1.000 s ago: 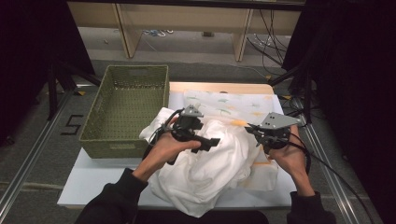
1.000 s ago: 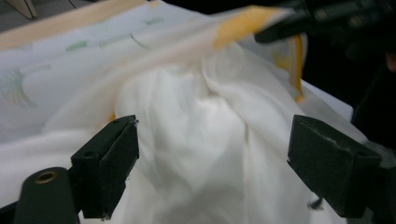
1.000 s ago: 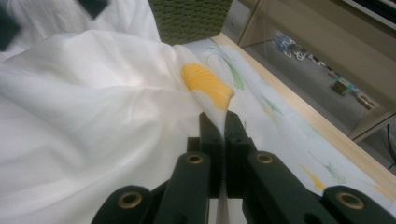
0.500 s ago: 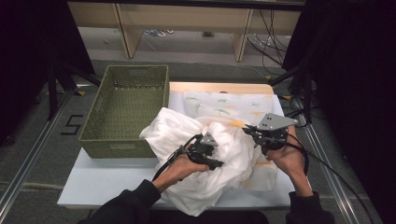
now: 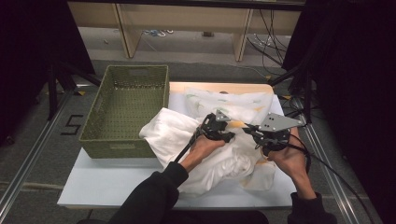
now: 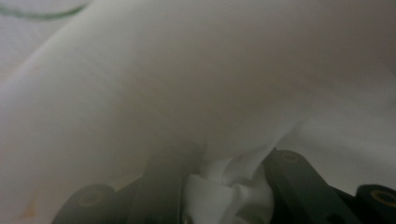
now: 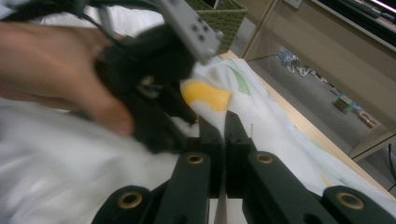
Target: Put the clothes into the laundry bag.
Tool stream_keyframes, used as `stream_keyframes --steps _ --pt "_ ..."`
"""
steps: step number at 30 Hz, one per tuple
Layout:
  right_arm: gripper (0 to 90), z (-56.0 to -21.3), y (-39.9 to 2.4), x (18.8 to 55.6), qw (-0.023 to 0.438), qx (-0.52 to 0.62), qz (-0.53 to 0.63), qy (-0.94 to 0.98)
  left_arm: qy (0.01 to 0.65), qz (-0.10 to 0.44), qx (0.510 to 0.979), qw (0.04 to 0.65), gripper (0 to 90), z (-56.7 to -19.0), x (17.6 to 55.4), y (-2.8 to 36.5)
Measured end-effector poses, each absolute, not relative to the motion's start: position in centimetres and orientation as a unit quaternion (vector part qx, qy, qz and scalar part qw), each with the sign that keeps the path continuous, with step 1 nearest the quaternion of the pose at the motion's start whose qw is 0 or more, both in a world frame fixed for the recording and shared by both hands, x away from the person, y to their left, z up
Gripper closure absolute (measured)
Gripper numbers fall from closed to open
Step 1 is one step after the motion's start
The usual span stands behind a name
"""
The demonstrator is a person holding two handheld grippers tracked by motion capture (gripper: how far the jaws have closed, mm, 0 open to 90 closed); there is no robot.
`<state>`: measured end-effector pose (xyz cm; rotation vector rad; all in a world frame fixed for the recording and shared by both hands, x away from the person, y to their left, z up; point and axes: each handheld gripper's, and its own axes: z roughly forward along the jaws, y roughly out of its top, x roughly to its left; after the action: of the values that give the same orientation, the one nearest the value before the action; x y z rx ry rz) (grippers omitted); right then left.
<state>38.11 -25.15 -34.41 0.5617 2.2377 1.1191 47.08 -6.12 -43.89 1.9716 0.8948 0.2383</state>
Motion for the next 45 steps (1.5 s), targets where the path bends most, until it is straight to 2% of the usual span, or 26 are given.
stream_keyframes --steps 2,5,10,14,17,21,25,27,33,40,43,45 --pt "89.8 -34.7 -25.3 38.4 0.285 0.214 0.411 0.839 0.391 0.06 0.787 0.473 64.9 -44.0 47.6 -5.5" --pt "89.8 -35.4 -25.7 38.8 0.28 0.222 0.405 0.841 0.362 0.085 0.809 0.456 52.7 -42.6 46.7 -4.6" --pt "89.8 -35.5 -25.6 38.7 0.278 0.225 0.404 0.842 0.345 0.092 0.817 0.453 27.8 -40.1 44.2 -2.4" --pt "89.8 -35.4 -25.6 38.8 0.28 0.222 0.406 0.841 0.32 0.135 0.825 0.447 24.7 -37.4 41.9 1.3" --pt "89.7 -35.4 -25.7 38.8 0.281 0.225 0.406 0.84 0.31 0.197 0.834 0.411 23.9 -36.1 41.2 4.9" --pt "89.7 -35.6 -25.5 38.9 0.277 0.221 0.405 0.843 0.344 0.244 0.837 0.349 21.9 -36.6 42.5 9.1" --pt "89.7 -35.6 -25.4 38.9 0.276 0.223 0.406 0.843 0.395 0.24 0.827 0.321 22.1 -38.5 43.9 10.8" --pt "89.7 -35.7 -25.4 38.9 0.275 0.22 0.404 0.844 0.388 0.242 0.834 0.31 26.3 -39.0 44.4 11.0" --pt "89.7 -35.8 -25.6 38.9 0.272 0.225 0.405 0.843 0.395 0.236 0.822 0.336 62.9 -38.8 44.6 12.0" --pt "89.7 -35.7 -25.5 38.9 0.275 0.222 0.405 0.844 0.405 0.238 0.81 0.351 76.2 -38.7 44.7 12.7" --pt "89.7 -35.7 -25.5 39.0 0.274 0.222 0.405 0.844 0.407 0.237 0.808 0.354 77.8 -38.7 44.7 12.8" --pt "89.7 -35.8 -25.5 38.9 0.273 0.225 0.403 0.844 0.41 0.237 0.795 0.379 82.9 -38.4 44.5 12.9"
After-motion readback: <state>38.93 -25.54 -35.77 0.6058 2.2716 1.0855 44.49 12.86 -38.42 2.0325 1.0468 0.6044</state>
